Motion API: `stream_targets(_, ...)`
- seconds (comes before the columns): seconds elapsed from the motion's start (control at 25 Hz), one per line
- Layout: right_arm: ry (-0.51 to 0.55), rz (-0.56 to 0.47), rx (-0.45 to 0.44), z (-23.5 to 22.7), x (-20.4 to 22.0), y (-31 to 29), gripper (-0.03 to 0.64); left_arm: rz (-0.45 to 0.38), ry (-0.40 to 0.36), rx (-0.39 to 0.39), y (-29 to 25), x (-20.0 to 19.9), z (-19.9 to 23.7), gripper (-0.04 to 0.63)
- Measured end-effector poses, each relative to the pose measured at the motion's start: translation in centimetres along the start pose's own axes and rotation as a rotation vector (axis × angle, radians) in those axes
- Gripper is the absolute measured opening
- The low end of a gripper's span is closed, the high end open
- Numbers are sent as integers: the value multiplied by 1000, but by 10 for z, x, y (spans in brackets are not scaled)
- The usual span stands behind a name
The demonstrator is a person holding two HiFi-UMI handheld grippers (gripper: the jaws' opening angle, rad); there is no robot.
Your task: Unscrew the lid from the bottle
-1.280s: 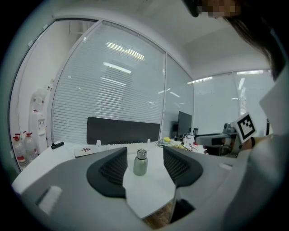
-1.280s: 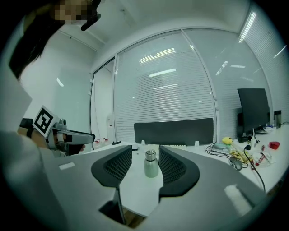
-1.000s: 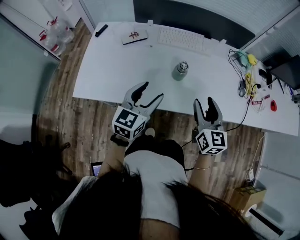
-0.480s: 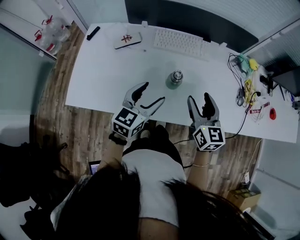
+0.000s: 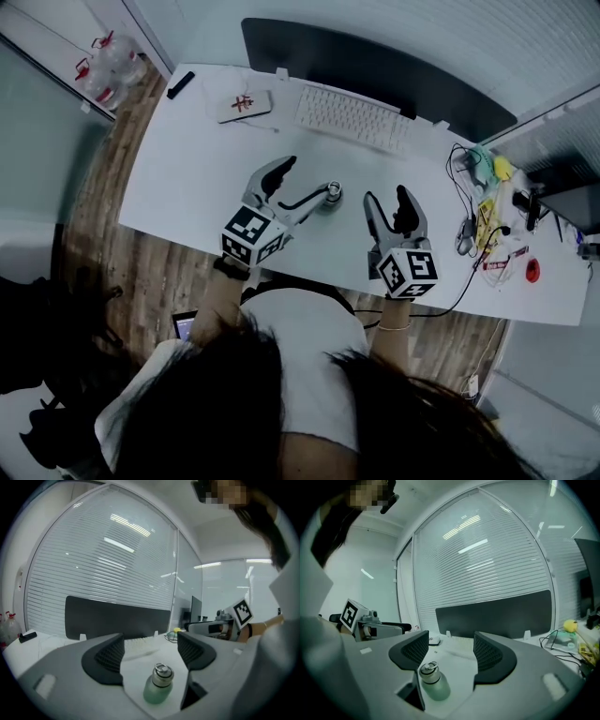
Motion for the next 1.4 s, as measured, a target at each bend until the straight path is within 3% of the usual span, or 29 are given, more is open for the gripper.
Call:
stream_targets(0.28, -12, 10, -71, -15, -3, -16, 277, -25, -10, -9, -15, -2, 7, 393)
stream_targets(0.76, -65, 14, -77, -10, 4, -25, 278, -3, 16, 51, -15, 12, 15, 428)
stream_targets(1.4, -131, 154, -170, 25, 69, -28, 278, 180, 71, 166, -7, 108, -1, 436)
Point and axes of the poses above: the fingertips, and each gripper's own axes: y backward along the fingers, z to its left, x out of its underside, the point moved 9 cm from there along y, backward along the fingers, and after that the axes turned 13 degrees about -z, right-handed, at the moved point
